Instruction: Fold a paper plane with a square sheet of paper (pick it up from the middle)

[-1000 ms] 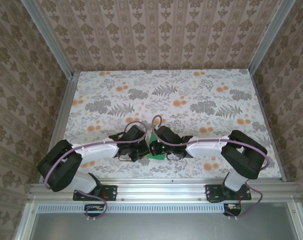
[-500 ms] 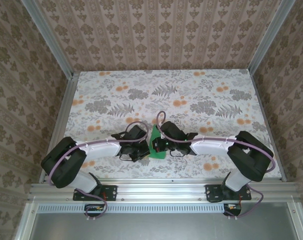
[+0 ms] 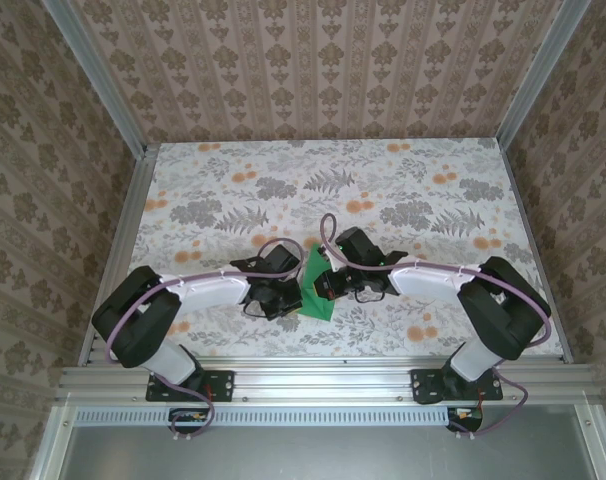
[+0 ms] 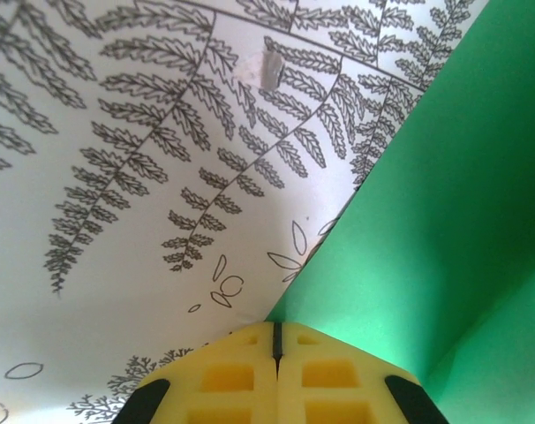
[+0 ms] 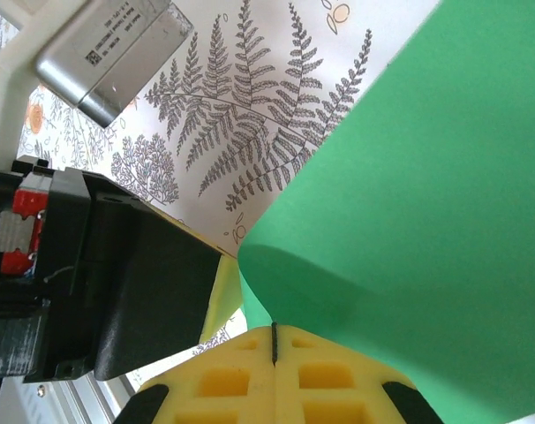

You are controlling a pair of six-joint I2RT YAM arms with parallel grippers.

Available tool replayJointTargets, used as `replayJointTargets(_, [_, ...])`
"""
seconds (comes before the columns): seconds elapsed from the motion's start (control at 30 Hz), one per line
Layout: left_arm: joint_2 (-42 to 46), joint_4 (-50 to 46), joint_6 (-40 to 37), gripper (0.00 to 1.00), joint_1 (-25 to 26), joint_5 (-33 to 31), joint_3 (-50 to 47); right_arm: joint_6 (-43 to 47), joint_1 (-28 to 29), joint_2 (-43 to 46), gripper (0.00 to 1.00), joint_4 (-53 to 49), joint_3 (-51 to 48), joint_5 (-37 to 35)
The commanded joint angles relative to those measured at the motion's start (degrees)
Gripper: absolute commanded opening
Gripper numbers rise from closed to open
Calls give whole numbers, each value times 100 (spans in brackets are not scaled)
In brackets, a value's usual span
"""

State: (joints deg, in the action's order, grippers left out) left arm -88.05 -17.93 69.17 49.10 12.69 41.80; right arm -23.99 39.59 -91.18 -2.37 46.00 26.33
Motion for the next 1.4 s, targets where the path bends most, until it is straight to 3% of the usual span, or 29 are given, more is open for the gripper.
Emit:
replayJointTargets(0.0, [-200,-589,-201,0,21,-349,12,490,-165,-195,5,-353,243,436])
replayJointTargets(0.5, [-345,-621,-252,0,38,-290,168,-92,-413,-665,7,411,64,910])
replayJointTargets(0.8, [-366,-709,-298,0,45,-294,204,895,-425,-201,7,-184,-4,-324])
replayJointTargets(1.23, [-415,-724,-328,0,46,-295,254,1608,-416,-414,7,-10,41,-320])
replayJointTargets(1.37, [-435,-738,-350,0,52,-282,301,1484,-418,-472,7,82,-10,62])
